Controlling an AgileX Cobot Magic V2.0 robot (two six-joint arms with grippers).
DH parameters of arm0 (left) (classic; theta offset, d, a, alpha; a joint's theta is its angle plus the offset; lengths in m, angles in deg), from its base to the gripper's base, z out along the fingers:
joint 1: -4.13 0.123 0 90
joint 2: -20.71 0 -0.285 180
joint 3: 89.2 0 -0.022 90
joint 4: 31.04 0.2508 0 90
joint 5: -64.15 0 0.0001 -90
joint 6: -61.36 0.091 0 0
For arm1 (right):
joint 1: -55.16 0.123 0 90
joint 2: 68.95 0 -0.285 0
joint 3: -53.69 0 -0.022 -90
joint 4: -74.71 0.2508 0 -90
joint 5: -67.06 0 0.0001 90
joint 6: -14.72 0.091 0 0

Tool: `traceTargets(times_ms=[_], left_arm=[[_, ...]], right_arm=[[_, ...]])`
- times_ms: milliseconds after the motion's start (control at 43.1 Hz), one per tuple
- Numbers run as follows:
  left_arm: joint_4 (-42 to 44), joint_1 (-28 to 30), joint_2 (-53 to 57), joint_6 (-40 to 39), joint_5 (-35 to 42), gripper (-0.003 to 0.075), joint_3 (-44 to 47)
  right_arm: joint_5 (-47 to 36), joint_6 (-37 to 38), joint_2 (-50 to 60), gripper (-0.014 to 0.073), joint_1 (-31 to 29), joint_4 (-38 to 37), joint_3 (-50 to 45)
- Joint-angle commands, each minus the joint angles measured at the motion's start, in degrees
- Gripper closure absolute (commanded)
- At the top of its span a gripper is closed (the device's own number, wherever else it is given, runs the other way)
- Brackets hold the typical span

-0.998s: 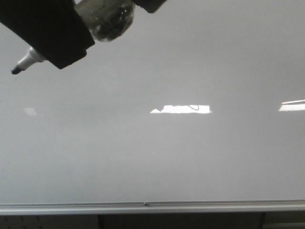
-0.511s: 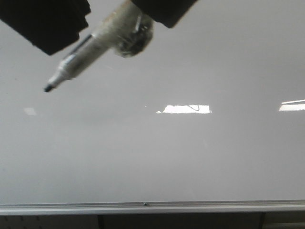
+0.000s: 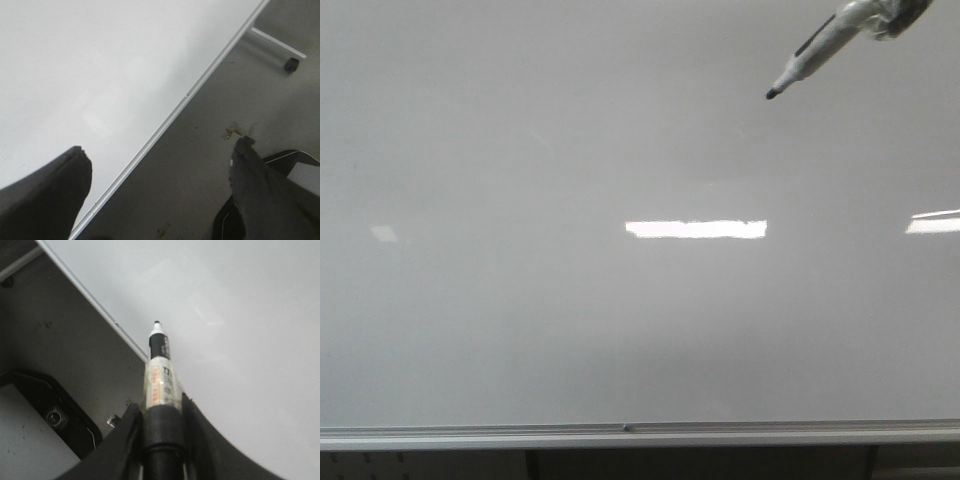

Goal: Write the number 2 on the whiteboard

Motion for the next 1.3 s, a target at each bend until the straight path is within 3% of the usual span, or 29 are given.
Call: traceTargets(times_ms=[0, 139, 232, 487, 650, 1044, 1137, 1277], left_arm=[[-1.24, 1.92, 2.54, -1.14, 4.19, 0.0167, 0.58], [-1.37, 2.37, 3.39, -1.14, 4.56, 0.0167, 2.02], [-1.37, 2.37, 3.39, -1.14, 4.67, 0.0167, 2.26], [-1.6, 2.37, 3.39, -1.14, 5.77, 0.0167, 2.26], [-1.6, 2.37, 3.39, -1.14, 5.77, 0.0167, 2.26], [-1.6, 2.37, 3.39, -1.14, 6.9, 0.0167, 2.26], [-1.6, 2.37, 3.39, -1.14, 7.33, 0.0167, 2.26], [-1.6, 2.37, 3.39, -1.14, 7.92, 0.0167, 2.26]], right_arm=[[-9.27, 0.88, 4.43, 0.0536, -5.25, 4.0, -3.79], [-20.75, 0.83, 10.54, 0.0536, -13.07, 9.29, -15.69], [-24.07, 0.36, 12.66, 0.0536, -17.89, 14.25, -23.45], [-26.27, -21.71, 10.98, 0.0624, -20.95, 34.67, -25.45], [-27.88, -22.79, 8.21, 0.0624, -24.21, 36.09, -22.51], [-38.43, -32.99, 4.15, 0.0633, -23.29, 37.13, -21.83], [-37.78, -35.85, 2.24, 0.0633, -22.12, 39.35, -21.83], [-43.17, -37.95, -0.23, 0.0633, -21.7, 44.68, -21.83]])
